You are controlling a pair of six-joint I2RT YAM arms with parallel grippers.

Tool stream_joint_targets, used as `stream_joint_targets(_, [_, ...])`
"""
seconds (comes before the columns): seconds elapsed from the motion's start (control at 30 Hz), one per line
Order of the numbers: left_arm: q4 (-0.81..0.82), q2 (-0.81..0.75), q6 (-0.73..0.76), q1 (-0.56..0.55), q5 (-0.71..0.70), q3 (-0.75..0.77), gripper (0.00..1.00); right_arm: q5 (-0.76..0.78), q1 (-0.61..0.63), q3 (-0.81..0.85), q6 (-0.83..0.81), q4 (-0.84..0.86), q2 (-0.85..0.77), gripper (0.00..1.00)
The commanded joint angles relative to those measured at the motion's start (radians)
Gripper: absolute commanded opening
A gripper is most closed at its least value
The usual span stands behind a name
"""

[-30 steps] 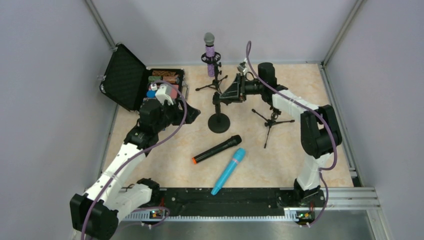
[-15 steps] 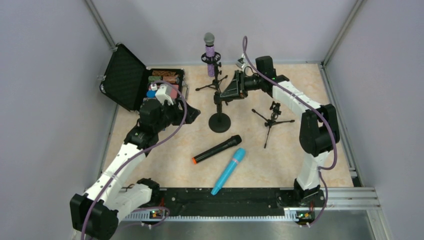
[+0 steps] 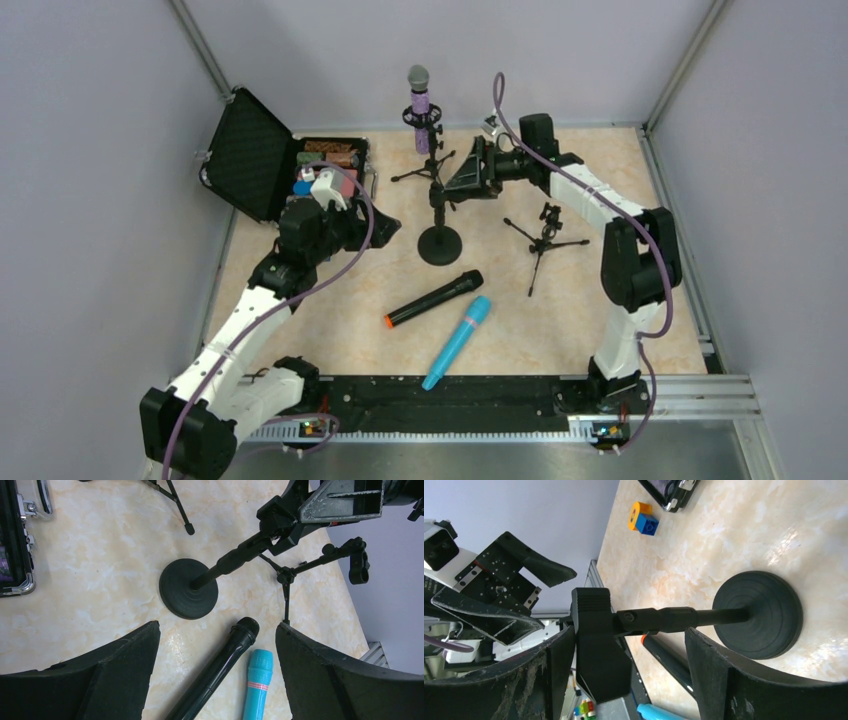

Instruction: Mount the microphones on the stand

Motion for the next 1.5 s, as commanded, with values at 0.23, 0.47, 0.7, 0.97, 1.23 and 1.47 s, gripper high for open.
stream_joint_targets(0.23, [0.03,-0.022,0.02,0.002,-0.004,-0.001,0.9,0.06,-0.022,0.043,-0.036,0.051,-0.073,0.81])
stream_joint_targets(0.47, [0.026,-0.014,0.021,0.001,0.006,0.002,0.9,0.139,-0.022,0.035,-0.071,0.067,-0.168,0.86])
stream_joint_targets(0.7, [0.036,-0.007,0.011,0.002,0.015,-0.014,0.9,0.209,-0.021,-0.057,-0.084,0.17,-0.299,0.86])
stream_joint_targets(0.97, [0.028,0.018,0.022,0.003,0.032,-0.031,0.9,0.285,-0.022,-0.277,-0.077,0.377,-0.47,0.86])
stream_joint_targets(1.23, [0.014,0.007,0.053,0.002,0.05,-0.063,0.91,0.374,-0.022,-0.459,-0.072,0.525,-0.609,0.93])
stream_joint_targets(1.47, [0.028,-0.013,0.027,0.002,0.075,-0.091,0.93,0.418,-0.026,-0.514,-0.079,0.493,-0.679,0.99])
